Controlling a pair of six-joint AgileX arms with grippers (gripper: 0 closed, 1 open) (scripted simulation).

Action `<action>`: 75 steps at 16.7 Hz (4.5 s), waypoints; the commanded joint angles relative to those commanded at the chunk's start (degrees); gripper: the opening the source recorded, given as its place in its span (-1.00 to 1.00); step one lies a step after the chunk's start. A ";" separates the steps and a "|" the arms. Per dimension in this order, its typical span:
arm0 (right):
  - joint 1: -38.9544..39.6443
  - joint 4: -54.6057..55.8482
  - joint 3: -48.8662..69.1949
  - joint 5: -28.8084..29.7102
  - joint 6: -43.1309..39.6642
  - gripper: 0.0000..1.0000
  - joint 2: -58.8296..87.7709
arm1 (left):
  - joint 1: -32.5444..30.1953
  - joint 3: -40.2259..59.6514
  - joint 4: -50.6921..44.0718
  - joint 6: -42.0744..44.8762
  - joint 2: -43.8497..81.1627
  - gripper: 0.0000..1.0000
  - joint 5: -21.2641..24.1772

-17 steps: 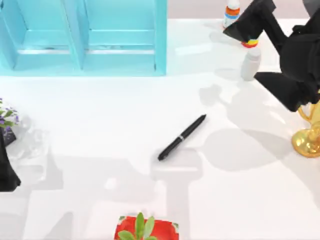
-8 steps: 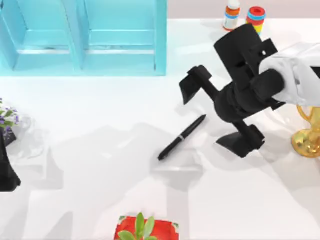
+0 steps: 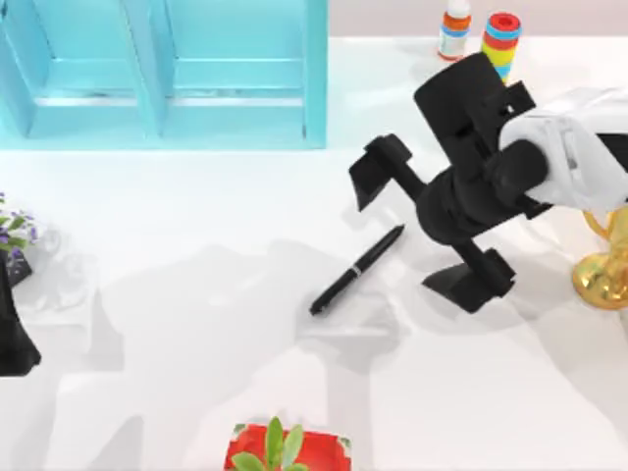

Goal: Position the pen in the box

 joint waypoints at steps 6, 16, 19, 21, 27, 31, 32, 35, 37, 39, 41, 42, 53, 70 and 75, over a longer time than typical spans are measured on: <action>1.32 9.18 3.58 0.71 1.23 1.00 13.02 | 0.00 0.00 0.00 0.00 0.00 1.00 0.00; 1.72 12.83 4.71 0.96 1.63 0.55 17.51 | 0.00 0.00 0.00 0.00 0.00 1.00 0.00; 1.72 12.83 4.71 0.96 1.63 0.10 17.51 | 0.00 0.00 0.00 0.00 0.00 1.00 0.00; 1.72 12.83 4.71 0.96 1.63 -0.21 17.51 | 0.00 0.00 0.00 0.00 0.00 1.00 0.00; 1.72 12.83 4.71 0.96 1.63 -1.00 17.51 | 0.00 0.00 0.00 0.00 0.00 1.00 0.00; 1.72 12.83 4.71 0.96 1.63 -1.00 17.51 | 0.00 0.00 0.00 0.00 0.00 1.00 0.00; 1.72 12.83 4.71 0.96 1.63 -1.00 17.51 | 0.00 0.00 0.00 0.00 0.00 1.00 0.00; 1.24 7.69 4.96 1.20 0.01 -1.00 12.79 | 0.00 0.00 0.00 0.00 0.00 1.00 0.00; 1.27 6.75 5.88 1.16 0.07 -1.00 12.23 | 0.00 0.00 0.00 0.00 0.00 1.00 0.00; 1.27 3.61 8.27 1.14 0.14 -1.00 10.75 | 0.00 0.00 0.00 0.00 0.00 1.00 0.00; 1.25 -1.32 10.62 1.13 0.07 -1.00 9.32 | 0.00 0.00 0.00 0.00 0.00 1.00 0.00; 1.25 -4.12 11.73 1.10 0.06 -1.00 8.60 | 0.00 0.00 0.00 0.00 0.00 1.00 0.00; 0.86 -12.64 17.22 0.94 -0.06 -1.00 4.11 | 0.00 0.00 0.00 0.00 0.00 1.00 0.00; -61.03 -18.42 6.50 -10.04 -17.14 -1.00 -21.04 | 0.00 0.00 0.00 0.00 0.00 1.00 0.00; -76.43 -20.58 -1.38 -13.14 -28.06 -1.00 -17.91 | 0.00 0.00 0.00 0.00 0.00 1.00 0.00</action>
